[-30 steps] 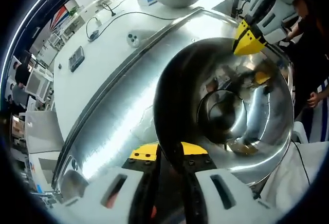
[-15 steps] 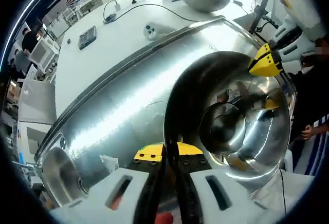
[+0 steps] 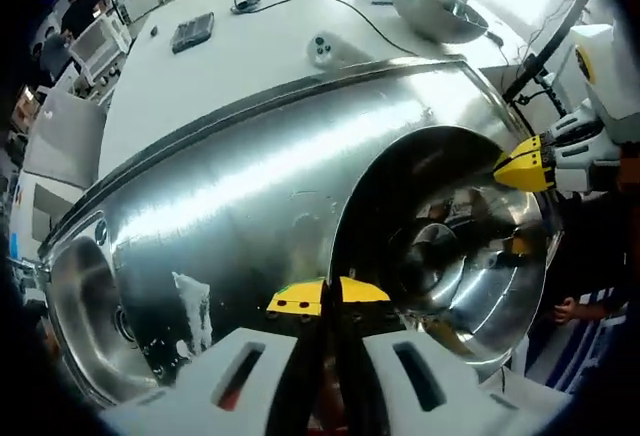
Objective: Pick up bowl with dirty water move over sink pour dirty water into sink return bowl to place
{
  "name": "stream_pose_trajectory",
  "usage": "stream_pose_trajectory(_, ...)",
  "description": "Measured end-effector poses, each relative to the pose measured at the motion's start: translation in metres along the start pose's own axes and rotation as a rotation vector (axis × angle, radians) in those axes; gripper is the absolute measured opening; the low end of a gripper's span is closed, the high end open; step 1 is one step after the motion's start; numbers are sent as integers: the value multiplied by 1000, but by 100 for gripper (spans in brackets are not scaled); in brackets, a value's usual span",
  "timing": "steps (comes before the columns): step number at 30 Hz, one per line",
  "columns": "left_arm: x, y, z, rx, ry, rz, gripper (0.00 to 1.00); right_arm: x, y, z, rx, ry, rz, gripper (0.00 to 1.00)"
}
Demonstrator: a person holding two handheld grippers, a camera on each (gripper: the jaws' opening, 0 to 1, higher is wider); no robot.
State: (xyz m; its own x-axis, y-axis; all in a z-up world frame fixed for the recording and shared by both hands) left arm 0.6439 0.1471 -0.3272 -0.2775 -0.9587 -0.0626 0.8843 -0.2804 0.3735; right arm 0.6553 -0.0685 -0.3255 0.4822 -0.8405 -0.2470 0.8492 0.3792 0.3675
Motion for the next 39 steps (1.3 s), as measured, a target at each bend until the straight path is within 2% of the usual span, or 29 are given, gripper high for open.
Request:
stream_pose_trajectory(5,1,-2,1,3,-15,34,0,-2,-2,1,2,5,-19,0)
stream_pose_trajectory(15,1,-6,10,-1,7,11,0,-10,-3,5,-3,5,-23,0)
stream_pose_trajectory(25,-5,-13,19,6,19,5,0,-23,2,13,13,-15,34,0)
stream_pose_trajectory(31,-13,-16,29,24,19,16,0,-31,6,18,25,-14,47,0)
stream_pose_trajectory(39,-29,-21,46,64,34,28,0,-53,15,29,47,-34,87,0)
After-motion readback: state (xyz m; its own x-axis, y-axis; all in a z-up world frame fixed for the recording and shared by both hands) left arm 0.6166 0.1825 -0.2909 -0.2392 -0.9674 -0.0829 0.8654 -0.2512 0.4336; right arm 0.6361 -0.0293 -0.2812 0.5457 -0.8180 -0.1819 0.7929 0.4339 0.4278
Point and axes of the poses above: the point that each gripper's makers call its tool centre point, and the gripper's own axes: z roughly backward along the fingers, x roughly to its right, y roughly out of its top, the point moved 7 cm from there along z, roughly backward along the fingers, and after that the axes turned 9 degrees about y, right-handed, at the moved point
